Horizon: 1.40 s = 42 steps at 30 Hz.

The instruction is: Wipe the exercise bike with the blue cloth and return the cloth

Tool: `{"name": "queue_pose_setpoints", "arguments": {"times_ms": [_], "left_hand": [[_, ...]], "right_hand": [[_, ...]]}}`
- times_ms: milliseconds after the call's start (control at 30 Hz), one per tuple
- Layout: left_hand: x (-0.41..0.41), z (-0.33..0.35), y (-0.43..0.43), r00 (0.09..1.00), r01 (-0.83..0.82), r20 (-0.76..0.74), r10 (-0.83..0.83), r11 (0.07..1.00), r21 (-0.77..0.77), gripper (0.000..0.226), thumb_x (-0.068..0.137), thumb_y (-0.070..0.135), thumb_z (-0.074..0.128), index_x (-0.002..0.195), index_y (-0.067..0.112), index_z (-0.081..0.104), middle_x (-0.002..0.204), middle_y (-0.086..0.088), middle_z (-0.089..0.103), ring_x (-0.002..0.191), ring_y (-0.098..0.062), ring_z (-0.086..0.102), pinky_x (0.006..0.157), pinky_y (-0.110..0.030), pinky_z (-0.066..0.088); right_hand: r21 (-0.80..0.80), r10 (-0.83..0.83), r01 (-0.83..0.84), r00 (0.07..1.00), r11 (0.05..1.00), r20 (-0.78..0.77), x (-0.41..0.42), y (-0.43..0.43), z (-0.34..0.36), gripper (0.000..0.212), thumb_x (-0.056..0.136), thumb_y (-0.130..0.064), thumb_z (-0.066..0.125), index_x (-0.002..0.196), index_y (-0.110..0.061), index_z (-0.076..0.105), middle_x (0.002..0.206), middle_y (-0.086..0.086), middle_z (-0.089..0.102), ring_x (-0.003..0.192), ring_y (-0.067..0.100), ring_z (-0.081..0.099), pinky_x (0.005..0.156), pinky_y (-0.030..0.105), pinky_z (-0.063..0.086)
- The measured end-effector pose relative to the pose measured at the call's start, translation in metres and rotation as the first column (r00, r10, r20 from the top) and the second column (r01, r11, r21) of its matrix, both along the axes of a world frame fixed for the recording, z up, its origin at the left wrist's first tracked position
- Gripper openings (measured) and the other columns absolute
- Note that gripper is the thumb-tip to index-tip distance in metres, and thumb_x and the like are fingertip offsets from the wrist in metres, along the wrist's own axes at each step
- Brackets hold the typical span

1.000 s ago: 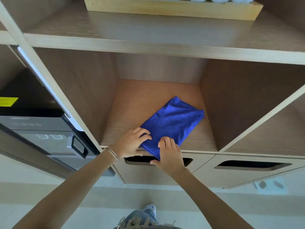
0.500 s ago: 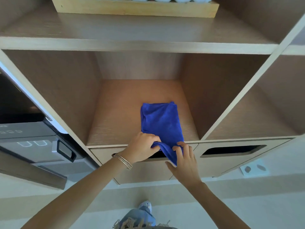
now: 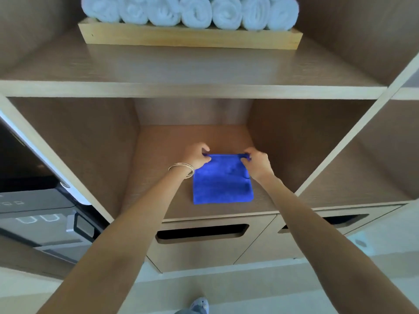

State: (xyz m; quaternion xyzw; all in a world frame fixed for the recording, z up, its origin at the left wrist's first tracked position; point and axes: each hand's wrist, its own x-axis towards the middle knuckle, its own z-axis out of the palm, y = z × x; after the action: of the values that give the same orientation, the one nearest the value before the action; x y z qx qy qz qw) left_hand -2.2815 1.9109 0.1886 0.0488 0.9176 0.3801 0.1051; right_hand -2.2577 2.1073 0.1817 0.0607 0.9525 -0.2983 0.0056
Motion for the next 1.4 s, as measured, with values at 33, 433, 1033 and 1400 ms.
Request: {"name": "queue_pose_setpoints", "arguments": {"times_ms": [33,433,1033,1400], "left_hand": [[-0.003,-0.002,0.003,1.0,0.012,0.01,-0.011,0.998,-0.064,0.049,0.088,0.014,0.061,0.134,0.007,0.047,0.141,-0.012,0.047,0.125,-0.027,0.048,0.096,-0.026,0.038],[0.069,-0.105,-0.012,0.87,0.285,-0.176,-0.461,0.762,-0.582,0.059,0.1,0.017,0.037,0.151,0.022,0.008,0.161,-0.003,0.0,0.148,-0.02,-0.004,0.12,-0.035,0.014],[-0.013,-0.077,0.024,0.836,0.223,-0.359,-0.416,0.854,-0.471,0.013,0.082,0.0,0.053,0.089,0.01,0.058,0.096,-0.005,0.058,0.093,-0.023,0.051,0.077,-0.037,0.046],[-0.055,-0.077,0.045,0.917,0.353,0.032,-0.398,0.773,-0.527,0.062,0.096,0.039,0.045,0.148,0.012,0.025,0.159,-0.008,0.011,0.147,-0.025,0.007,0.119,-0.04,0.01]], "right_hand": [[0.043,-0.02,0.019,0.999,0.999,0.036,-0.007,-0.002,-0.003,0.037,0.092,-0.014,0.052,0.128,-0.005,0.05,0.124,0.02,0.056,0.112,0.037,0.054,0.091,0.036,0.045],[0.387,0.335,-0.371,0.928,0.844,0.161,0.068,0.001,-0.072,0.045,0.101,-0.025,0.031,0.146,-0.022,0.025,0.157,-0.006,0.011,0.141,0.01,0.022,0.104,0.032,0.04],[0.39,0.181,-0.147,0.982,0.909,-0.051,-0.01,0.016,-0.054,0.012,0.092,-0.022,0.048,0.098,-0.013,0.055,0.095,0.005,0.062,0.091,0.027,0.057,0.066,0.034,0.044],[0.276,0.046,-0.128,0.958,0.953,0.285,-0.072,0.025,-0.053,0.062,0.097,-0.038,0.038,0.145,-0.003,0.02,0.154,0.014,0.018,0.141,0.029,0.018,0.115,0.039,0.023]]}}
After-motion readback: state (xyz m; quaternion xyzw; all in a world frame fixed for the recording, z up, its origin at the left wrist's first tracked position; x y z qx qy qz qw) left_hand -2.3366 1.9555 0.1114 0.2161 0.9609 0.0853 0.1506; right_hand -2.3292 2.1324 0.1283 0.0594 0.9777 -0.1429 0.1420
